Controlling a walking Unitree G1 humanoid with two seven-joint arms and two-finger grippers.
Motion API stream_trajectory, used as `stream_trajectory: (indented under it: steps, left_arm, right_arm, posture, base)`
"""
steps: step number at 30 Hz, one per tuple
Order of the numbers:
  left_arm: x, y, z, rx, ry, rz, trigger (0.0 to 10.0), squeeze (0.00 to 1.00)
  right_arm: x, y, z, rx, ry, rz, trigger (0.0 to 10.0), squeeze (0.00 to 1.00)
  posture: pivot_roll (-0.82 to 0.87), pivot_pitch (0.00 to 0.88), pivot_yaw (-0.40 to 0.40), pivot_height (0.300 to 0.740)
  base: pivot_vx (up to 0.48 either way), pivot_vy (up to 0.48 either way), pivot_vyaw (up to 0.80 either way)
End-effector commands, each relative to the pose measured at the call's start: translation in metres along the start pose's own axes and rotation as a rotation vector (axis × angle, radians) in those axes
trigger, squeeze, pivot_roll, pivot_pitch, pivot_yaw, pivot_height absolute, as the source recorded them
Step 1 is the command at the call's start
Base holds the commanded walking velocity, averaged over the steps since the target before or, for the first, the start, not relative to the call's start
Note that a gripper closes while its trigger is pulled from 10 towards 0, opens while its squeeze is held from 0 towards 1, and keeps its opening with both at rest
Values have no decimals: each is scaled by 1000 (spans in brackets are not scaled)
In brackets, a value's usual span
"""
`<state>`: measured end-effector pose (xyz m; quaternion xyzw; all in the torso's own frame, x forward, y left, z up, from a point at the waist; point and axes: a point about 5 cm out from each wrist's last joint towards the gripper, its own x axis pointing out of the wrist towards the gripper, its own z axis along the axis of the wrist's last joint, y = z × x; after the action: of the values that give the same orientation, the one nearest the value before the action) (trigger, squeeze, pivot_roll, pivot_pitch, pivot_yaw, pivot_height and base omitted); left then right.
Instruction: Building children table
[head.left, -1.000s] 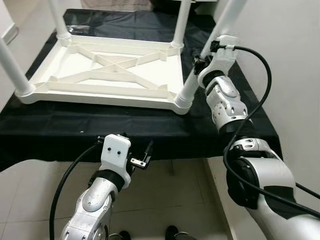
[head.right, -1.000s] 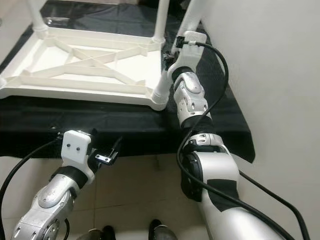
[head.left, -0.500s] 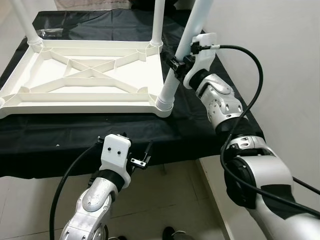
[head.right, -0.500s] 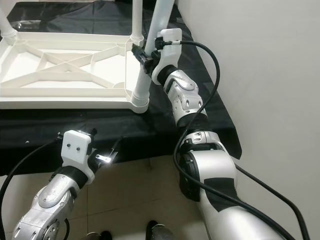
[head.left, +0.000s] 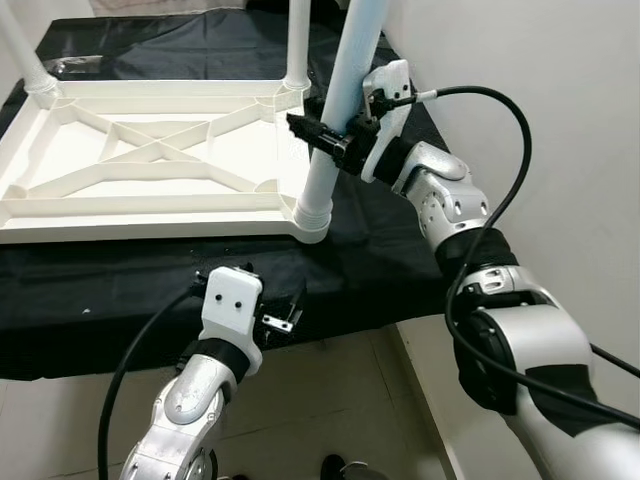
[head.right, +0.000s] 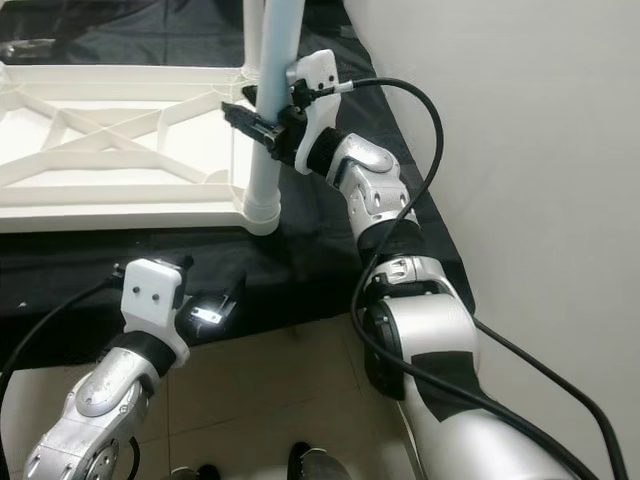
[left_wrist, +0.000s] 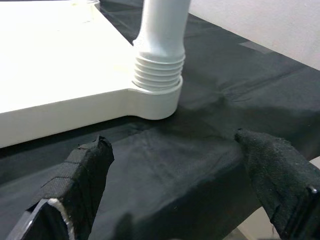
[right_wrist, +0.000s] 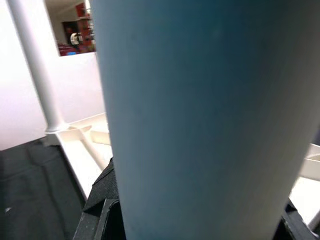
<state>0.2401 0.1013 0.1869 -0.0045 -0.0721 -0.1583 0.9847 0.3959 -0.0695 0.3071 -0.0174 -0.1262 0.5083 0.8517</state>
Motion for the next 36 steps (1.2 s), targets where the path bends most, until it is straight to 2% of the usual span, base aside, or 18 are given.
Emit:
stream_trajectory:
  steps: [1, 6, 8, 13, 15, 17, 18, 19, 20, 22, 25, 26, 27, 28, 29, 31, 32, 36]
  left_arm:
    - [-3, -3, -1, 1, 14, 1, 10000, 0]
    - [-5, -6, 0, -2, 13, -2, 10000, 0]
    - [-7, -7, 1, -5, 12, -5, 10000, 0]
    - [-9, -8, 2, -8, 12, -7, 10000, 0]
    - [-9, -8, 2, -9, 14, -7, 10000, 0]
    - [-10, -9, 1, -10, 19, -6, 10000, 0]
    - [-10, -9, 1, -10, 19, -6, 10000, 0]
    - [-10, -9, 0, -9, 22, -6, 10000, 0]
    - [-10, -9, 0, -9, 22, -6, 10000, 0]
    - [-10, -10, -1, -9, 23, -7, 10000, 0]
    - [-9, -10, -1, -9, 23, -6, 10000, 0]
    - [-8, -9, -1, -6, 22, -5, 10000, 0]
    - [-8, -9, -1, -6, 22, -5, 10000, 0]
    - [-8, -8, -2, -3, 22, -4, 10000, 0]
    - [-8, -8, -2, -3, 22, -4, 10000, 0]
    - [-7, -8, -2, 1, 21, -4, 10000, 0]
    - [-7, -8, -2, 1, 21, -4, 10000, 0]
    - [-6, -7, -2, 1, 18, -2, 10000, 0]
  right_arm:
    - [-10, 22, -83, 230, 281, 39, 10000, 0]
    - [0, 32, -79, 249, 275, 164, 10000, 0]
    - [6, 42, -75, 256, 266, 291, 10000, 0]
    - [13, 52, -73, 220, 293, 392, 10000, 0]
    - [17, 52, -73, 188, 321, 366, 10000, 0]
    - [26, 52, -74, 139, 374, 268, 10000, 0]
    - [26, 52, -74, 139, 374, 268, 10000, 0]
    - [32, 49, -72, 110, 395, 157, 10000, 0]
    - [32, 49, -72, 110, 395, 157, 10000, 0]
    - [35, 44, -71, 120, 406, 47, 10000, 0]
    - [36, 41, -70, 125, 405, -18, 10000, 0]
    - [33, 31, -70, 164, 389, -169, 10000, 0]
    - [33, 31, -70, 164, 389, -169, 10000, 0]
    - [30, 26, -70, 184, 374, -243, 10000, 0]
    - [30, 26, -70, 184, 374, -243, 10000, 0]
    - [23, 18, -70, 197, 346, -343, 10000, 0]
    - [23, 18, -70, 197, 346, -343, 10000, 0]
    - [15, 8, -71, 193, 324, -467, 10000, 0]
  posture:
    - [110, 308, -83, 740]
    - [111, 322, -86, 740]
    - [115, 328, -89, 740]
    - [116, 330, -88, 740]
    - [114, 328, -89, 740]
    - [112, 325, -88, 740]
    - [112, 325, -88, 740]
    - [109, 319, -90, 740]
    - [109, 319, -90, 740]
    - [112, 314, -91, 740]
    - [110, 308, -92, 740]
    - [110, 298, -91, 740]
    - [110, 298, -91, 740]
    - [110, 296, -90, 740]
    - [110, 296, -90, 740]
    - [109, 291, -89, 740]
    - [109, 291, -89, 740]
    - [103, 279, -83, 740]
  base:
    - [0, 0, 0]
    - [0, 0, 0]
    - [0, 0, 0]
    - [0, 0, 0]
    - [0, 0, 0]
    - [0, 0, 0]
    - [0, 0, 0]
    - [0, 0, 0]
    - [0, 0, 0]
    - [0, 0, 0]
    - [0, 0, 0]
    - [0, 0, 0]
    - [0, 0, 0]
    - [0, 0, 0]
    - [0, 0, 0]
    - [0, 0, 0]
    - [0, 0, 0]
    - [0, 0, 0]
